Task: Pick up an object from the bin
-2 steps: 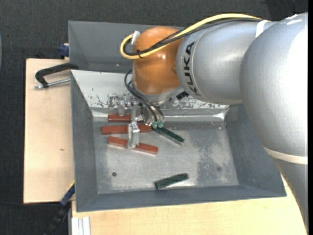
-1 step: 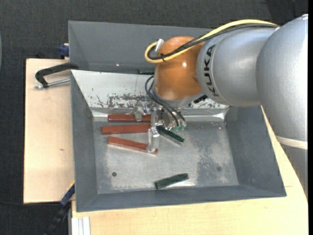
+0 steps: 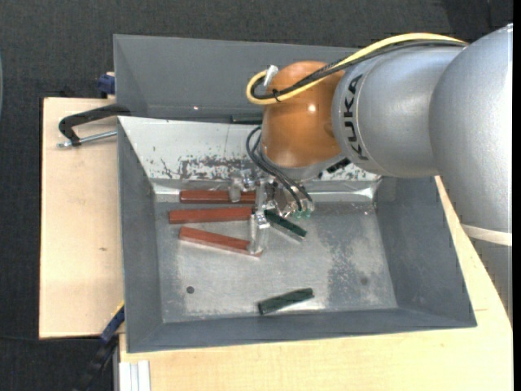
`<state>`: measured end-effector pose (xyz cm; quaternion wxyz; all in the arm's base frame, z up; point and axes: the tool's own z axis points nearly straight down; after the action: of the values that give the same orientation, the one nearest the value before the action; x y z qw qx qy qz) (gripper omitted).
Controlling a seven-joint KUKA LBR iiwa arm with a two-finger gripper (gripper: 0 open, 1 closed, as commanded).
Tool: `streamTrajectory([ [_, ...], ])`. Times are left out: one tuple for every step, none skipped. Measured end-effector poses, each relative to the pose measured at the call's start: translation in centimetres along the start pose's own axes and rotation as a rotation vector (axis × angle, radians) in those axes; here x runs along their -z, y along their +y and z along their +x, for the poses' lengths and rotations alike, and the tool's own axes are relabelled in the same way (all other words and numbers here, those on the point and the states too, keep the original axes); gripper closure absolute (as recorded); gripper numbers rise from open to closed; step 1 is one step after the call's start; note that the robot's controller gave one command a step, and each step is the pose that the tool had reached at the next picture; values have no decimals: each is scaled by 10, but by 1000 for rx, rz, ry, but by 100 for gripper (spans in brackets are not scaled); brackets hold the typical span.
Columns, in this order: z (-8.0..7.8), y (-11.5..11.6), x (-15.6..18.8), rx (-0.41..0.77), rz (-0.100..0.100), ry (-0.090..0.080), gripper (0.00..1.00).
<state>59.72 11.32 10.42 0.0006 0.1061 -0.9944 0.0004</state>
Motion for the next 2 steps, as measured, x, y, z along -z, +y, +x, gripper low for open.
streamTrajectory([
  [8,10,18,71,-2,-2,0],
  [0,57,-10,60,-1,-7,0],
])
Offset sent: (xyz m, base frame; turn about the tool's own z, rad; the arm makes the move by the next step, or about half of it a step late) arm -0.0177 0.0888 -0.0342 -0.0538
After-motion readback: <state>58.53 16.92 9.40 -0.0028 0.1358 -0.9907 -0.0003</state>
